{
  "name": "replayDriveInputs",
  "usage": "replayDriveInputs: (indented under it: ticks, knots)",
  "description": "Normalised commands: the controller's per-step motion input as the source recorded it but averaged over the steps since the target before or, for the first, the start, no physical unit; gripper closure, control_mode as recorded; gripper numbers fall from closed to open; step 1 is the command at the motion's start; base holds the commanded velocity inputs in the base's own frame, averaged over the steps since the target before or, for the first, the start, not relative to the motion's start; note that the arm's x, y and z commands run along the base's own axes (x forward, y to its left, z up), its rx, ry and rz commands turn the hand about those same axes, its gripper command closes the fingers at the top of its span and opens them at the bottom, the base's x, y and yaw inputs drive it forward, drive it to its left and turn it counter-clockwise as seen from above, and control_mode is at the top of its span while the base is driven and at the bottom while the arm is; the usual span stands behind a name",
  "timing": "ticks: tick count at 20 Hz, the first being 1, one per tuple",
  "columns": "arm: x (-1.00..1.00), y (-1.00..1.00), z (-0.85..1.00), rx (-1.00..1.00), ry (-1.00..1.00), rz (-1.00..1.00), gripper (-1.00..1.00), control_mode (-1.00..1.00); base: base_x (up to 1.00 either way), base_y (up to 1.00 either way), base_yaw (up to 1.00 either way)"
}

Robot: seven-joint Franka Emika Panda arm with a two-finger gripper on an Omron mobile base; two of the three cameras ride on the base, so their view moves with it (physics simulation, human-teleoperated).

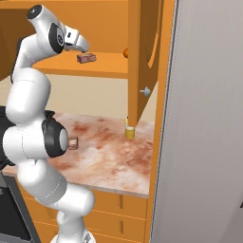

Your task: Pick the bar soap and bar soap from the cabinet and place them on the counter.

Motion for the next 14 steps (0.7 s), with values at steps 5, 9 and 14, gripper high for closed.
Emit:
replayDriveInputs:
  ticks: [5, 9, 14]
  knots:
    - [0.09, 0.01, -0.1, 0.0, -0.18, 0.0, -1.0, -1.0, 0.0, 0.0, 0.0]
    - [0.1, 0.0, -0.25, 0.0, -0.11, 0.0, -1.0, -1.0, 0.0, 0.0, 0.0]
    - [0.29, 0.02, -0.01, 0.0, 0.01, -0.01, -1.0, -1.0, 0.0, 0.0, 0.0]
